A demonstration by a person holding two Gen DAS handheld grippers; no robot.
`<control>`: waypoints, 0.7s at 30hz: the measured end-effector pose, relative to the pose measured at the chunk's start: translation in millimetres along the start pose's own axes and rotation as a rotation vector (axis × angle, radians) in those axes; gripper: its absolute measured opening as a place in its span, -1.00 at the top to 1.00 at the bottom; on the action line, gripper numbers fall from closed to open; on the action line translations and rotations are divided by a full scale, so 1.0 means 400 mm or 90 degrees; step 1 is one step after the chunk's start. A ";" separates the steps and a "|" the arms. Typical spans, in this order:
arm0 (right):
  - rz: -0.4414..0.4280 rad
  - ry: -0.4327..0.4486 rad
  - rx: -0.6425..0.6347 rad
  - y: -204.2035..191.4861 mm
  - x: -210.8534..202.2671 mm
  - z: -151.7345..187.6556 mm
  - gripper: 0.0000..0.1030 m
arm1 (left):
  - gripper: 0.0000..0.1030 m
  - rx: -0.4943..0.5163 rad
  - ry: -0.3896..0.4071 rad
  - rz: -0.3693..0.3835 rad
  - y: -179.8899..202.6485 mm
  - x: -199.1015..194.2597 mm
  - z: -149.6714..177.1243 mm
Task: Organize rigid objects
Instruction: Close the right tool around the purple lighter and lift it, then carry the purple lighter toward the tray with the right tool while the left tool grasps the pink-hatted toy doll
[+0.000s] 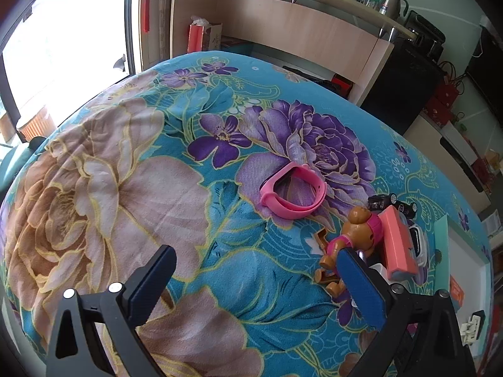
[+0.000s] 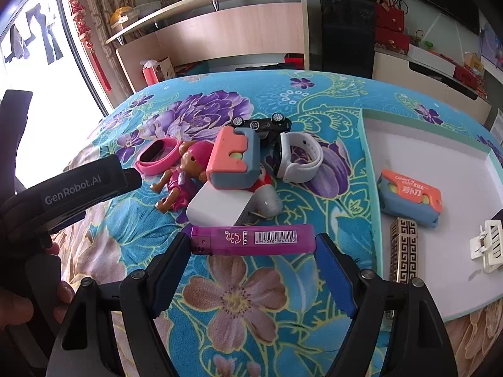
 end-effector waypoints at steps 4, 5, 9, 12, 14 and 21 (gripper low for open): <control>0.030 0.030 0.007 0.044 -0.020 -0.026 -0.57 | -1.00 0.015 0.007 0.014 0.027 0.002 -0.002; 0.037 0.034 0.011 0.058 -0.023 -0.031 -0.57 | -1.00 0.020 0.010 0.019 0.036 0.002 -0.003; 0.058 0.043 0.038 0.112 -0.033 -0.043 -0.57 | -1.00 0.045 0.011 0.024 0.072 0.011 -0.001; 0.070 0.050 0.053 0.144 -0.040 -0.050 -0.57 | -0.78 0.060 0.002 0.034 0.094 0.021 0.009; 0.078 0.055 0.062 0.165 -0.045 -0.055 -0.57 | -0.72 0.064 -0.010 0.042 0.106 0.033 0.017; 0.100 0.067 0.100 0.232 -0.061 -0.064 -0.57 | -0.48 0.099 -0.026 0.058 0.148 0.047 0.038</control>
Point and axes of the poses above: each gripper's, at about its wrist camera, not at the fingertips, and x roughly the way its jaws point, y to its right, z to its underside, the point moved 5 cm from there along x, roughly the way its jaws point, and after that the axes turned 11 degrees about y, right-handed, at the moved point
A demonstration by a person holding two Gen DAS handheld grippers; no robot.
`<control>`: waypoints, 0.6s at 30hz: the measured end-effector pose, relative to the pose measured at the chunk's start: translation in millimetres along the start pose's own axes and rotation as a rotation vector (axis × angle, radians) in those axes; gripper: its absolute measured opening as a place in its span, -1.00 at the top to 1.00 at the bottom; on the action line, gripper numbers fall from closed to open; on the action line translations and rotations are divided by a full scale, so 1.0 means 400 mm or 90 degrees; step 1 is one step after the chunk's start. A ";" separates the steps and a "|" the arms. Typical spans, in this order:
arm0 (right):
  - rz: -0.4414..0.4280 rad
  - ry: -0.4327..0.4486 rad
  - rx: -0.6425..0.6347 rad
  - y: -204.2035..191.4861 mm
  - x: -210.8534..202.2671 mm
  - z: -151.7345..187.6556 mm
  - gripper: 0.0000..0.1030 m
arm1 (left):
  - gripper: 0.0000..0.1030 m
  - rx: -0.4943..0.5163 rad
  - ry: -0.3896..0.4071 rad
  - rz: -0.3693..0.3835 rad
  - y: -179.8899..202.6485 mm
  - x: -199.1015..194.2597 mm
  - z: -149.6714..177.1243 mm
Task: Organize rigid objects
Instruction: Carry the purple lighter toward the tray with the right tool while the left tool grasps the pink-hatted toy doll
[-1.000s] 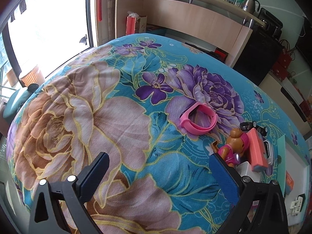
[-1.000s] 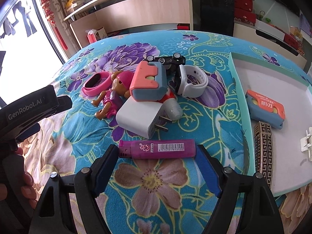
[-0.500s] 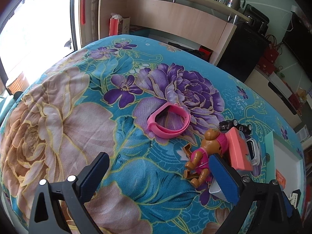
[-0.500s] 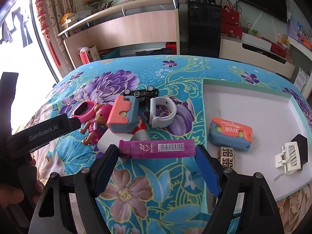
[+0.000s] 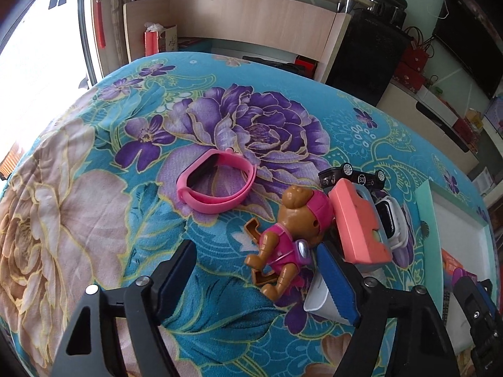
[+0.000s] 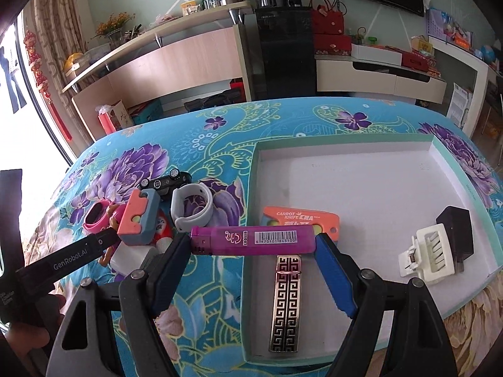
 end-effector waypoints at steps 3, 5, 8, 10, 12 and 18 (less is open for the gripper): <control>0.003 0.001 0.010 0.015 0.001 -0.003 -0.57 | -0.22 0.007 -0.007 0.001 0.010 0.012 0.008; 0.002 0.001 0.015 0.021 0.001 -0.004 -0.57 | -0.12 0.010 -0.006 0.000 0.010 0.012 0.006; 0.001 0.002 0.018 0.026 0.002 -0.005 -0.57 | 0.16 0.009 -0.007 0.011 0.014 0.011 0.007; 0.002 0.003 0.020 0.029 0.001 -0.006 -0.57 | 0.16 0.008 -0.003 0.015 0.015 0.006 0.005; 0.003 0.004 0.023 0.033 0.001 -0.008 -0.57 | 0.17 0.009 0.006 0.014 0.014 -0.001 0.001; 0.003 0.020 0.029 0.049 -0.007 -0.024 -0.57 | 0.17 0.007 0.046 0.002 0.007 -0.040 -0.020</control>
Point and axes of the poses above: each gripper's, at about its wrist camera, not at the fingertips, and x roughly the way its jaws point, y to its right, z to its underside, the point moved 5 cm from there along x, roughly the way its jaws point, and after that the axes turned 11 degrees about y, right-handed, at the moved point
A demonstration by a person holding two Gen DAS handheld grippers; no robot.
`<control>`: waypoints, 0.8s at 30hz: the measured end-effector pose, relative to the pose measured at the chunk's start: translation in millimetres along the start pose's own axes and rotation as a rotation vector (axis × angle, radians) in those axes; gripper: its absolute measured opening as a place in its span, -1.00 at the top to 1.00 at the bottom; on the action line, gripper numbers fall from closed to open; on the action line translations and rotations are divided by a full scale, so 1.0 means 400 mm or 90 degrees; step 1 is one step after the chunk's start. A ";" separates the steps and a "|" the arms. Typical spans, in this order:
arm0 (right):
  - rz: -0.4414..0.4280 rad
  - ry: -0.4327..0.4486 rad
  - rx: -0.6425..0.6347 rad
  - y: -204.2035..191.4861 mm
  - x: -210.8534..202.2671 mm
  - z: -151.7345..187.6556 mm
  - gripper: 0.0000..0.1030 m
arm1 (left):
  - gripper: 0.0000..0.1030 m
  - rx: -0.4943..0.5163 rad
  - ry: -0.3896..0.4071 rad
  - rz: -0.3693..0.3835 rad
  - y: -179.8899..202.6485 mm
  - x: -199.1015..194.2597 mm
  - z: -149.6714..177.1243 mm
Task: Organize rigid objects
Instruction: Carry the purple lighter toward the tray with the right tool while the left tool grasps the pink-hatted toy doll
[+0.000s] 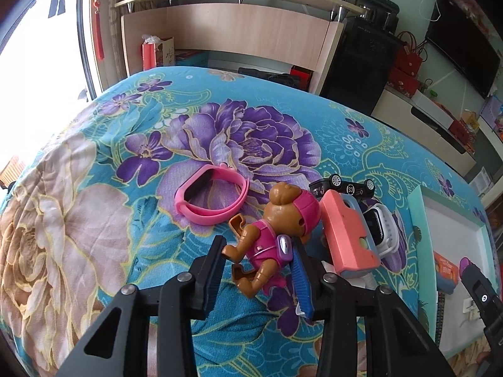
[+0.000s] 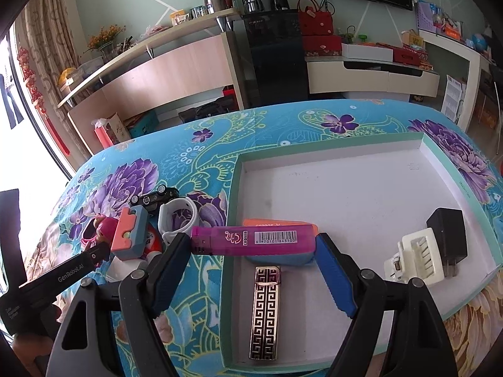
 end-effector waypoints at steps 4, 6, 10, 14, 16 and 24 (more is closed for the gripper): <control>0.004 0.022 -0.002 0.019 -0.001 -0.025 -0.57 | 0.17 0.002 0.038 0.004 0.012 -0.046 -0.026; 0.016 0.036 -0.010 0.034 0.002 -0.040 -0.57 | 0.17 0.010 0.057 0.014 0.031 -0.071 -0.040; 0.039 0.046 -0.005 0.078 0.015 -0.059 -0.57 | 0.17 0.032 0.080 0.036 0.087 -0.103 -0.056; 0.066 0.044 0.003 0.131 0.020 -0.064 -0.57 | 0.17 0.058 0.081 0.054 0.148 -0.114 -0.059; 0.081 0.046 0.012 0.160 0.018 -0.067 -0.57 | 0.17 0.073 0.078 0.062 0.181 -0.118 -0.058; 0.140 0.051 0.031 0.256 0.014 -0.075 -0.57 | 0.17 0.150 0.056 0.119 0.341 -0.105 -0.057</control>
Point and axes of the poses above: each gripper's, at about its wrist camera, not at the fingertips, and x roughly the way its jaws point, y to its right, z to its underside, the point moved 5 cm from there along x, roughly the way its jaws point, and after that the axes turned 11 degrees about y, right-handed, at the moved point
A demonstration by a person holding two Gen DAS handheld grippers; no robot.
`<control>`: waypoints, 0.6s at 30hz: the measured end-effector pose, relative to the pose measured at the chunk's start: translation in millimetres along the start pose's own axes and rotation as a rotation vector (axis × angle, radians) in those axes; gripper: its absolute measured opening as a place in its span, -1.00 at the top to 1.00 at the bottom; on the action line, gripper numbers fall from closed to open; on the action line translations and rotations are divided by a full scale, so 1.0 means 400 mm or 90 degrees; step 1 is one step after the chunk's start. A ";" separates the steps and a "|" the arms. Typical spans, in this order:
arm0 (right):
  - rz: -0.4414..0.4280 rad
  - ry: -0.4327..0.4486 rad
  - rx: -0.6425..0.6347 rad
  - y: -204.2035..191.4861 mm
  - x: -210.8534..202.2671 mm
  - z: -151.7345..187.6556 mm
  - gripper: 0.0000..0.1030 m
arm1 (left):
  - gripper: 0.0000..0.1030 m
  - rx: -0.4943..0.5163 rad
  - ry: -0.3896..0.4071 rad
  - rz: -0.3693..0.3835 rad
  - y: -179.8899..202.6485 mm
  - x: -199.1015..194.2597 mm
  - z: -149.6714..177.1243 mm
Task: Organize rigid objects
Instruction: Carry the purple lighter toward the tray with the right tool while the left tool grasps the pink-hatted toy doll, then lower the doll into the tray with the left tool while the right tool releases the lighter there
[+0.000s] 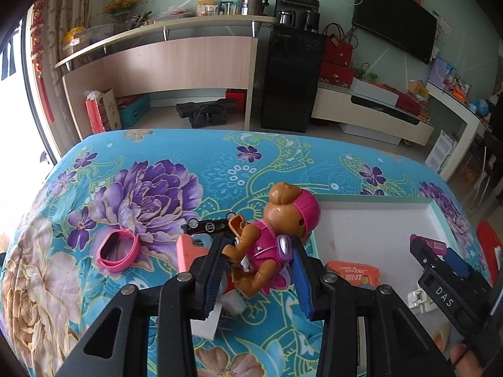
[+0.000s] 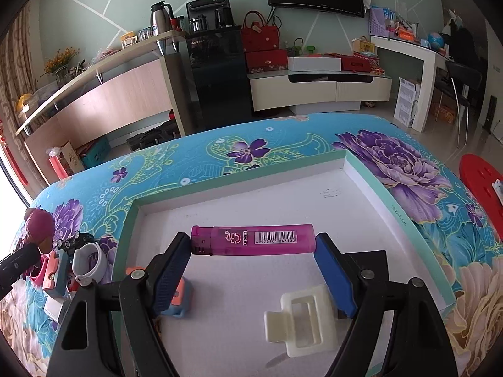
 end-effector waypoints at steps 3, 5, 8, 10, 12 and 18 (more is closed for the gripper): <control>0.015 0.001 0.006 0.023 0.004 -0.002 -0.57 | 0.17 0.029 -0.008 0.024 0.067 0.031 -0.004; 0.022 0.001 0.010 0.036 0.005 -0.003 -0.57 | 0.17 0.035 -0.021 0.044 0.105 0.054 -0.001; 0.033 0.001 0.013 0.052 0.009 -0.004 -0.57 | 0.17 0.044 -0.040 0.064 0.150 0.089 0.009; 0.039 0.001 0.015 0.060 0.009 -0.004 -0.57 | 0.17 0.057 -0.049 0.065 0.173 0.108 0.016; 0.040 -0.001 0.016 0.065 0.010 -0.003 -0.58 | 0.16 0.066 -0.060 0.069 0.195 0.128 0.024; 0.047 -0.006 0.021 0.078 0.014 0.000 -0.58 | 0.16 0.089 -0.077 0.067 0.232 0.169 0.038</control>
Point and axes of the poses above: each gripper's, at about its wrist camera, not at the fingertips, and x roughly the way its jaws point, y to its right, z to its underside, the point moved 5 cm from there along x, roughly the way its jaws point, and after that the axes turned 11 degrees about y, right-handed, at the moved point
